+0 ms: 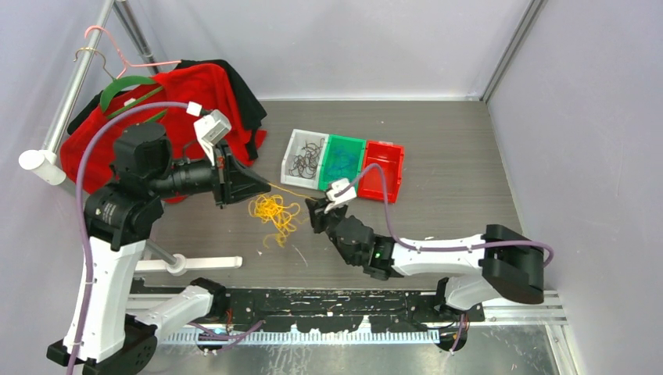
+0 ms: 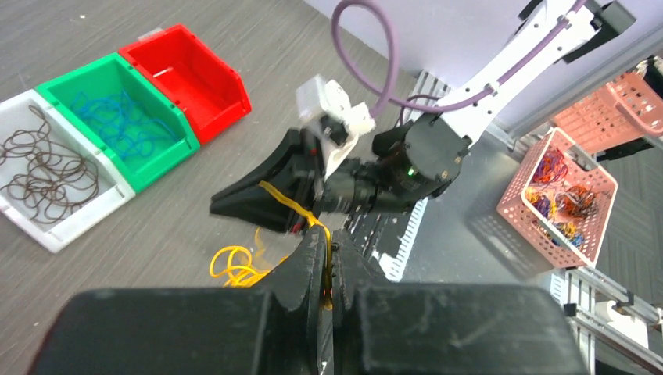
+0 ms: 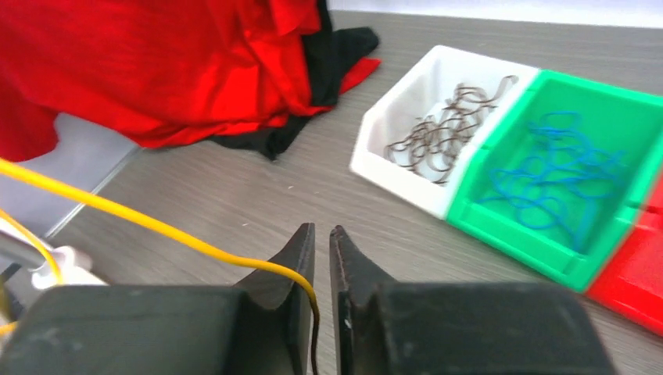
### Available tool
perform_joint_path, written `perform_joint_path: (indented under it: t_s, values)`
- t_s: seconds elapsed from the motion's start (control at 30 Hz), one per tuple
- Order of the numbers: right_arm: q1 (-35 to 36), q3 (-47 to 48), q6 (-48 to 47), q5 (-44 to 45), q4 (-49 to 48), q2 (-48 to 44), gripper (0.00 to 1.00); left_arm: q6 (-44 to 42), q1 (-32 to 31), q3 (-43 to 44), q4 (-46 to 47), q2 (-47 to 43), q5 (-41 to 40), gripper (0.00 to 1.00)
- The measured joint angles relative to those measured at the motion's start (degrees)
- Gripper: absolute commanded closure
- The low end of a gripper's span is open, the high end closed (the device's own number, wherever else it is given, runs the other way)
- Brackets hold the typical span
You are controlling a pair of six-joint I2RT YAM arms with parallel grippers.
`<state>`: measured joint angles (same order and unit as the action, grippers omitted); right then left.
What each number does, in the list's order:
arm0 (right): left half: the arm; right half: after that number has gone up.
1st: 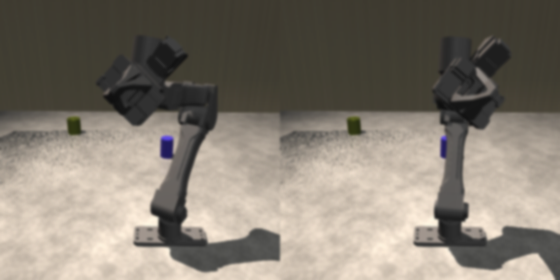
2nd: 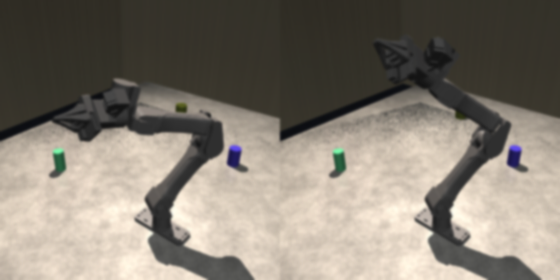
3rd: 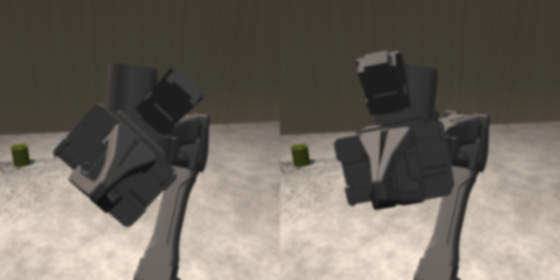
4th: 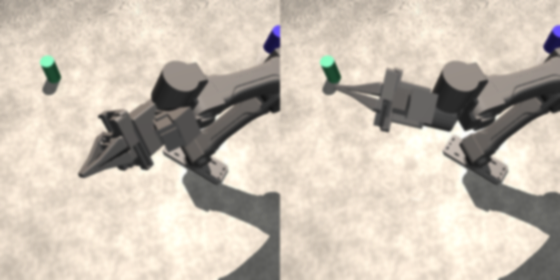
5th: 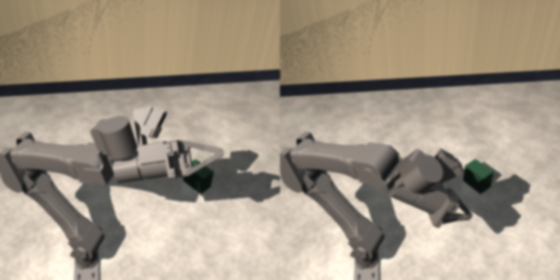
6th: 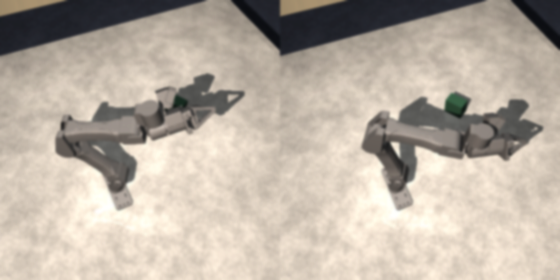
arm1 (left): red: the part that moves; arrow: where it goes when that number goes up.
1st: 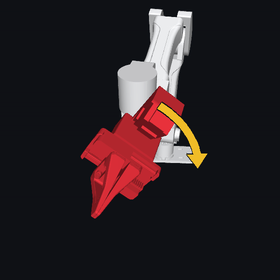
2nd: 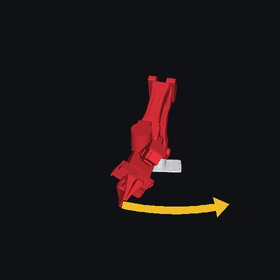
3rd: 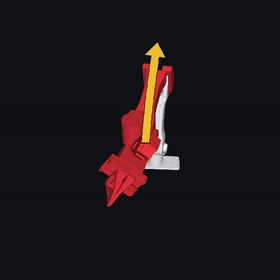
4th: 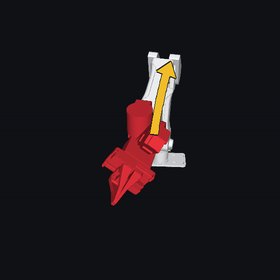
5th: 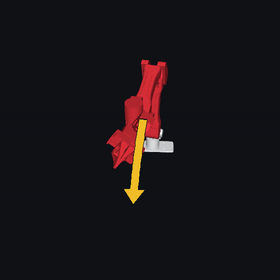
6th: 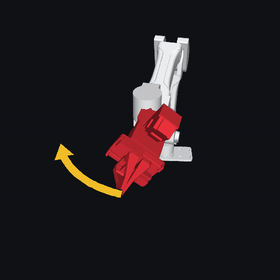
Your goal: Untangle the cables
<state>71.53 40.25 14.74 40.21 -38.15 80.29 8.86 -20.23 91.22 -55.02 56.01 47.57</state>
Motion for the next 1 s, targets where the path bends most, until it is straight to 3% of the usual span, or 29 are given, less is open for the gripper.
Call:
perform_joint_path:
  t_s: [0.1, 0.47, 0.7, 0.9, 1.0]
  values:
    - [0.2, -2.9, -3.3, 4.2, -0.8, -4.5, 0.98, -2.4, 0.0, 3.2, -3.0, 0.5, -1.3, 0.98]
    - [0.1, -5.4, -24.1, 14.3, -1.9, -18.9, 0.99, -14.5, -0.1, 0.9, -10.2, 0.6, -11.0, 1.00]
    - [-4.2, -4.4, -36.9, 12.1, 4.2, -23.5, 0.93, -29.3, -1.1, -12.2, -6.4, -3.8, -21.2, 1.00]
    - [-7.3, -0.7, -38.1, 6.7, 13.7, -26.7, 0.99, -37.7, -1.1, -17.9, -2.3, -8.7, -26.8, 0.98]
    - [-7.9, 2.6, -35.6, 2.8, 20.0, -26.3, 0.99, -37.8, -0.9, -18.4, -1.2, -9.0, -28.7, 0.94]
